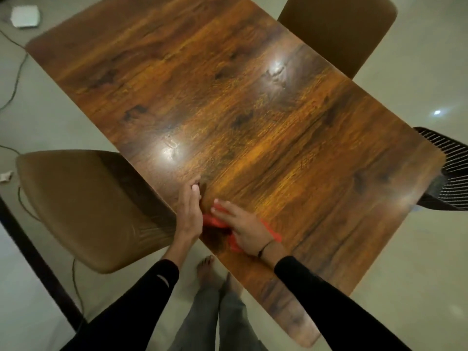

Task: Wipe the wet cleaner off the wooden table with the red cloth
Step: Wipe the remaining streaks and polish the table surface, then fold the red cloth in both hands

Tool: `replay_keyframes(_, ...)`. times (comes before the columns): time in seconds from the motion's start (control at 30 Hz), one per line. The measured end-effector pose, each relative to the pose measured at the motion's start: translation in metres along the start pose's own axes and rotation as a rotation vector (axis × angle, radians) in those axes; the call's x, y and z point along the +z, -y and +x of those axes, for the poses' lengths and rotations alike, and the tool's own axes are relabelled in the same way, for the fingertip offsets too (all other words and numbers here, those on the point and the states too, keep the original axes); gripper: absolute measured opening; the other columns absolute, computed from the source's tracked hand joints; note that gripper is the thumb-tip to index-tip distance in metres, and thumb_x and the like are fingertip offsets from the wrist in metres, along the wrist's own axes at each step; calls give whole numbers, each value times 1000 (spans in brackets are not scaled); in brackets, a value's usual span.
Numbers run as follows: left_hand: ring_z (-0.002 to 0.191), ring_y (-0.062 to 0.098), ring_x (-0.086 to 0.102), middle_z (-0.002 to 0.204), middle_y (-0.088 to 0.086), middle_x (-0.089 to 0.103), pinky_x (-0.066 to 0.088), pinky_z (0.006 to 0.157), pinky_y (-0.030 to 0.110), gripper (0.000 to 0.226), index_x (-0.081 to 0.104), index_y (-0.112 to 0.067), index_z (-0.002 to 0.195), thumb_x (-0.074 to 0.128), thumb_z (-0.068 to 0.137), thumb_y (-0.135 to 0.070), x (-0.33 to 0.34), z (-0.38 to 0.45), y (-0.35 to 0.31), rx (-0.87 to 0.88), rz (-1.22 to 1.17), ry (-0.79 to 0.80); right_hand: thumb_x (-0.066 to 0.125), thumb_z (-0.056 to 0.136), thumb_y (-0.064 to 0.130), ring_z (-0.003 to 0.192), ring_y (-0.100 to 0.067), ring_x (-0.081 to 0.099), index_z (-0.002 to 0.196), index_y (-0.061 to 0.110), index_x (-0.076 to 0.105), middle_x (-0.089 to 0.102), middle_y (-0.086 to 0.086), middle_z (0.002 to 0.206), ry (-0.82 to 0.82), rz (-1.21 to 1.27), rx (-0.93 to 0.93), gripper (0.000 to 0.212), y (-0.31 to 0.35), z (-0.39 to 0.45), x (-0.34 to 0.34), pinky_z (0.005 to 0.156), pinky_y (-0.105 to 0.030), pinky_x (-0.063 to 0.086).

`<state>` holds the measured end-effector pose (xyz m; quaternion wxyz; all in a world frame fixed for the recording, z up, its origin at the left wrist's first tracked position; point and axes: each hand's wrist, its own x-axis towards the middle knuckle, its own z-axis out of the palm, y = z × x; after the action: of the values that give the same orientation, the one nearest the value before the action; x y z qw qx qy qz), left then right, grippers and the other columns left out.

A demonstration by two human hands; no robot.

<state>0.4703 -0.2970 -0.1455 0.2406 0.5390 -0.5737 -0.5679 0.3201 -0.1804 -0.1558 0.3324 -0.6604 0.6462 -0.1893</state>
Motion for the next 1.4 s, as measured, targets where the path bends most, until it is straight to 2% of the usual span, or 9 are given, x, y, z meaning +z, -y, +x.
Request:
replay_keyframes(0.2,138,17,55,145,-1,60,47,120,52,49,62,-26,145,34,112,-49,-3,-14,-11,7,89,25,53,102,-5,154,-24,50,160,18,60,49,-3,169,142,128,-14,63,39,-77,26,127,-43,44)
replay_keyframes(0.3,123,16,67,130,-1,72,55,110,51,41,72,-20,130,48,108,-45,-9,-34,-18,-40,55,98,56,106,-5,138,-4,60,144,20,72,64,9,151,-186,406,300,48,66,-98,16,120,-39,51)
replay_keyframes(0.43,115,28,75,118,5,78,59,105,56,36,74,-24,122,53,106,-48,-3,-71,-30,-224,-59,378,64,108,-2,121,-34,70,138,17,68,70,-15,137,-664,862,714,36,80,-111,-14,99,-42,64)
replay_keyframes(0.6,95,12,79,102,-11,81,64,85,38,42,73,-40,125,63,98,-70,28,-130,-39,-554,-205,751,59,110,2,94,-34,76,151,10,60,71,-28,128,-815,1399,776,42,81,-111,-39,73,-36,69)
replay_keyframes(0.73,122,18,71,138,1,71,59,109,41,45,54,-30,144,70,105,-44,57,-154,-43,-460,-52,530,58,112,4,129,-34,55,138,13,64,58,-22,142,-629,1180,846,28,80,-110,-42,99,-18,51)
replay_keyframes(0.93,133,19,60,146,-4,55,55,114,40,99,32,-29,154,84,77,-64,47,-176,-74,-343,5,260,74,96,63,130,-32,68,160,24,49,65,-11,147,-219,1158,822,79,84,-123,-55,109,-53,60)
replay_keyframes(1.2,115,23,72,133,5,68,63,78,22,56,45,-15,155,71,106,-13,53,-243,-81,-447,-431,-104,83,97,12,121,-38,74,150,7,59,75,-18,134,-43,1109,772,58,77,-143,-68,106,-55,62)
replay_keyframes(1.3,127,34,69,144,16,67,63,92,31,59,47,-6,158,71,105,-12,43,-264,-72,-477,-500,-245,77,99,2,116,-24,73,146,14,57,71,-8,134,51,880,604,53,92,-138,-66,88,-33,64)
replay_keyframes(1.4,114,25,70,136,10,66,61,79,19,59,44,-10,159,70,106,-14,23,-297,-56,-497,-525,-409,69,103,-5,121,-15,64,152,7,50,62,0,134,179,572,371,54,121,-133,-44,99,-22,56)
